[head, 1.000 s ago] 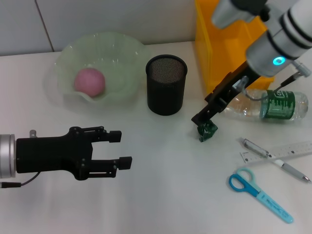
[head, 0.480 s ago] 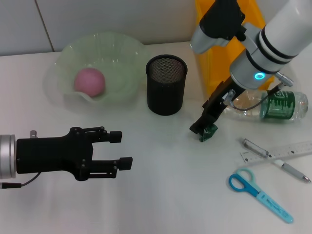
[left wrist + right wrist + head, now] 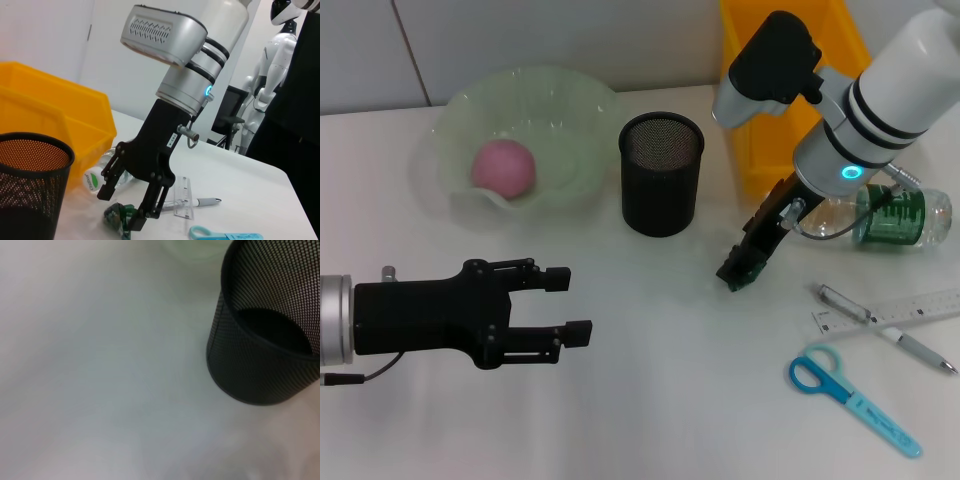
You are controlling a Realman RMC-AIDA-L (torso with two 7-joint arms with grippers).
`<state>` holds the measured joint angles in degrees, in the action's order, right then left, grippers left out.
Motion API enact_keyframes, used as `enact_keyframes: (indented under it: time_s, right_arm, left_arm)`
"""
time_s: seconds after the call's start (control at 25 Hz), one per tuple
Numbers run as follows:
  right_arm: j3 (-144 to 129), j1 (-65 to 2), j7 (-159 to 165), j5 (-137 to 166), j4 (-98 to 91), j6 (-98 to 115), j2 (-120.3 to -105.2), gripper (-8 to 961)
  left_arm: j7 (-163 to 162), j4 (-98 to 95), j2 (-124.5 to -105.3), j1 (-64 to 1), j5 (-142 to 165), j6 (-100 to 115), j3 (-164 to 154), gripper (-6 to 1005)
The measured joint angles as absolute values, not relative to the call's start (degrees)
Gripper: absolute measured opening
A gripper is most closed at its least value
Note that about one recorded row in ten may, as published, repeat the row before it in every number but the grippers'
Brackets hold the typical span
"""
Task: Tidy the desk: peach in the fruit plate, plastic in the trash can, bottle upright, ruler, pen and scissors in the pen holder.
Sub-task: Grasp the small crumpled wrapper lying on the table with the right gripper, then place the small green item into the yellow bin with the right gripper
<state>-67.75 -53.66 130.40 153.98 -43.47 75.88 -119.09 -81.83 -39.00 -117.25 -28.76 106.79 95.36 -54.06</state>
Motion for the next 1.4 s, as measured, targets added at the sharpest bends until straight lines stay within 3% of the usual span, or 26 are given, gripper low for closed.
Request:
enact_keyframes:
  time_s: [0.92, 1.16, 1.4]
  right_arm:
    - [-69.17, -54.22, 130.13, 153.88, -40.32, 73.03, -119.09, 790]
    - [-69.17, -54.41, 130.06, 153.63, -39.62, 72.32, -119.09, 592]
    - [-69.16, -54.4, 130.01, 152.39, -39.93, 73.5, -119.15, 498]
  left_arm:
    - [-81.83, -39.18, -117.34, -29.18, 106.79, 95.23, -53.87, 759]
    - [-81.83, -39.2, -117.29, -29.18, 106.79, 95.21, -53.83, 758]
    - [-81.83, -39.2, -117.24, -29.18, 106.79, 95.16, -53.79, 758]
